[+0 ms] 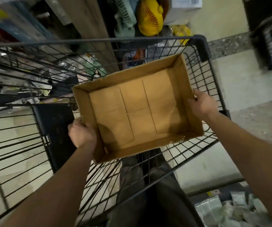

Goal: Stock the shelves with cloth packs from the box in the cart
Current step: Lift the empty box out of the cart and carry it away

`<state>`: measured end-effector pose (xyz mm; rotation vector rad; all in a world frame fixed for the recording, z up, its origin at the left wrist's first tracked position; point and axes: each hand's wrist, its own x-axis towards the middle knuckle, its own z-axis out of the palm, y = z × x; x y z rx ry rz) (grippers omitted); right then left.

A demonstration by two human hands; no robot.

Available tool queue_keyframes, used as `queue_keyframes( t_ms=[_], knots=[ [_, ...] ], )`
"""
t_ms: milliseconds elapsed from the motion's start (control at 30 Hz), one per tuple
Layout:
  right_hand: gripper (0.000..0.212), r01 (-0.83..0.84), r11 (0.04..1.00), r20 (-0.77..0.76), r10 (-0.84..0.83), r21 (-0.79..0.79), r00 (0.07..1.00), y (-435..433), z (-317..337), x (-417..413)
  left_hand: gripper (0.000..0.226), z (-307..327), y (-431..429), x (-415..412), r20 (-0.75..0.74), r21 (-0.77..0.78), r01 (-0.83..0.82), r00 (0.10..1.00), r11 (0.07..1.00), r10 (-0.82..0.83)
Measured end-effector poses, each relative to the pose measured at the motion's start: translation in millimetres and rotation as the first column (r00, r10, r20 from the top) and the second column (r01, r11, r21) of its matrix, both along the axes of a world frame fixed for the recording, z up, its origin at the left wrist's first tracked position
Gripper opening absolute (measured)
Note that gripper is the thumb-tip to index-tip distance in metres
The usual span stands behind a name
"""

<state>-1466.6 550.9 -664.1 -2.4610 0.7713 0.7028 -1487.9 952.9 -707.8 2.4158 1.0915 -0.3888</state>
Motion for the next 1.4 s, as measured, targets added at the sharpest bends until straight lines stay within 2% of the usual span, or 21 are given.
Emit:
queue_keyframes(
  t_ms=[200,367,600,733,933,1133,1267,1400],
  knots=[
    [0.037,-0.049,0.999,0.084,0.05,-0.017,0.995,-0.8,102.7,-23.8,0.035,96.8,2.1,-9.3,0.199,-0.228,-0.04,0.976,0.973,0.087],
    [0.042,-0.011,0.995,0.147,0.025,-0.094,0.989,-17.5,181.2,-44.5,0.038,160.1,-1.8,-24.0,0.268,-0.313,0.137,0.962,0.94,-0.051],
    [0.041,0.15,0.989,0.302,-0.143,0.002,0.942,-82.2,248.5,-91.5,0.04,224.7,-49.1,-28.3,0.405,-0.379,0.274,0.908,0.884,-0.107],
    [0.044,0.27,0.962,0.327,-0.266,0.034,0.907,-123.4,257.7,-118.6,0.038,246.7,-97.4,-17.8,0.452,-0.385,0.373,0.874,0.844,-0.18],
    [0.037,0.41,0.9,0.388,-0.434,0.149,0.813,-221.1,241.8,-152.9,0.034,257.2,-207.0,6.2,0.457,-0.36,0.49,0.834,0.794,-0.308],
    [0.037,0.456,0.867,0.342,-0.498,0.2,0.797,-363.9,210.3,-171.5,0.038,257.3,-358.4,30.7,0.404,-0.279,0.563,0.804,0.778,-0.437],
    [0.042,0.495,0.838,0.326,-0.546,0.23,0.772,-449.4,216.8,-169.9,0.042,264.0,-454.0,44.9,0.373,-0.22,0.623,0.765,0.751,-0.525],
    [0.046,0.512,0.822,0.295,-0.569,0.25,0.768,-512.0,224.6,-142.9,0.038,271.8,-512.9,65.1,0.372,-0.224,0.591,0.787,0.775,-0.493]
  ],
)
